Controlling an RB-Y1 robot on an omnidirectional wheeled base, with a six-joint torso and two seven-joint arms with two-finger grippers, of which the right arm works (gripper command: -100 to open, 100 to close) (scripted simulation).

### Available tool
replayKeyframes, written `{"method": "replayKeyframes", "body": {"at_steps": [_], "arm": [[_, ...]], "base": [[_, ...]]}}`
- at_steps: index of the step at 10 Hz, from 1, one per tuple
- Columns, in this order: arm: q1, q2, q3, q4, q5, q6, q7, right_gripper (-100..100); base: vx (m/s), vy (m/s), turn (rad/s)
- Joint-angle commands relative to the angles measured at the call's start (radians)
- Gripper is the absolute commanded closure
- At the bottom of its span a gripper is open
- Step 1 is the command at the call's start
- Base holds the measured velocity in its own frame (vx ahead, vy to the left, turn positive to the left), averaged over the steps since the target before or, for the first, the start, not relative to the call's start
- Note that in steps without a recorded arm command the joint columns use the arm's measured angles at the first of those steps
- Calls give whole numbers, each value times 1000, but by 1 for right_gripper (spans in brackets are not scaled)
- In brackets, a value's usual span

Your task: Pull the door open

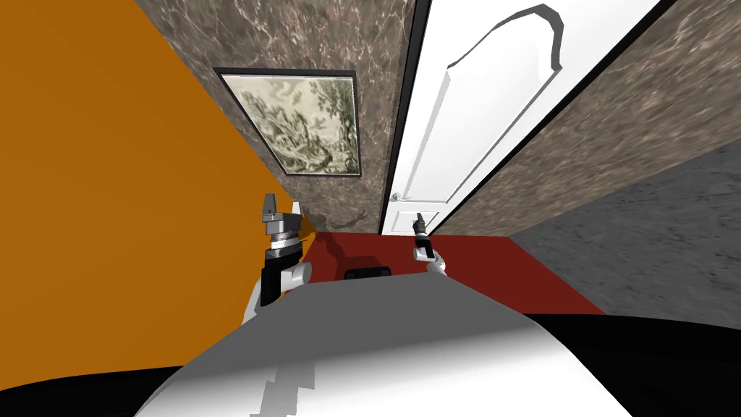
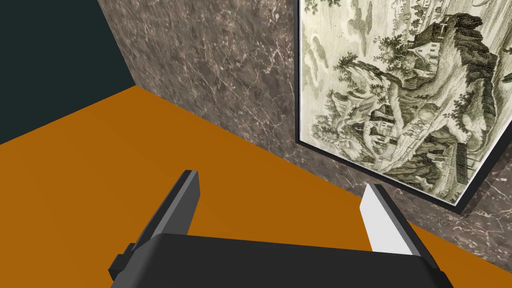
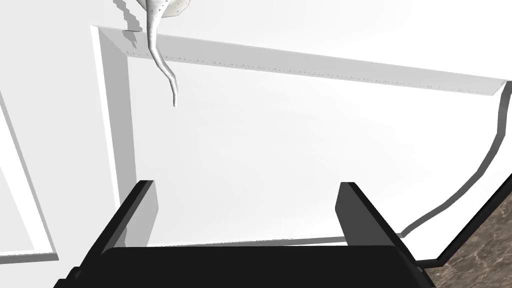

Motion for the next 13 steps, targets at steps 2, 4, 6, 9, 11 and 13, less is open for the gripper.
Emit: {"method": "replayKeyframes", "body": {"at_steps": [2,4,6,9,11,13], "arm": [[-22,-9,-3,50,-2,-1,-6,-100],[-46,-17,-7,104,-5,-3,-12,-100],[-68,-25,-10,155,-7,-5,-17,-100],[-96,-35,-14,220,-10,-8,-24,-100],[-126,-45,-19,289,-13,-10,-31,-100],[-138,-49,-20,317,-14,-12,-34,-100]], "base": [[68,-28,89],[63,-25,117],[86,-42,130],[66,-46,114],[89,-49,168],[76,-37,78]]}}
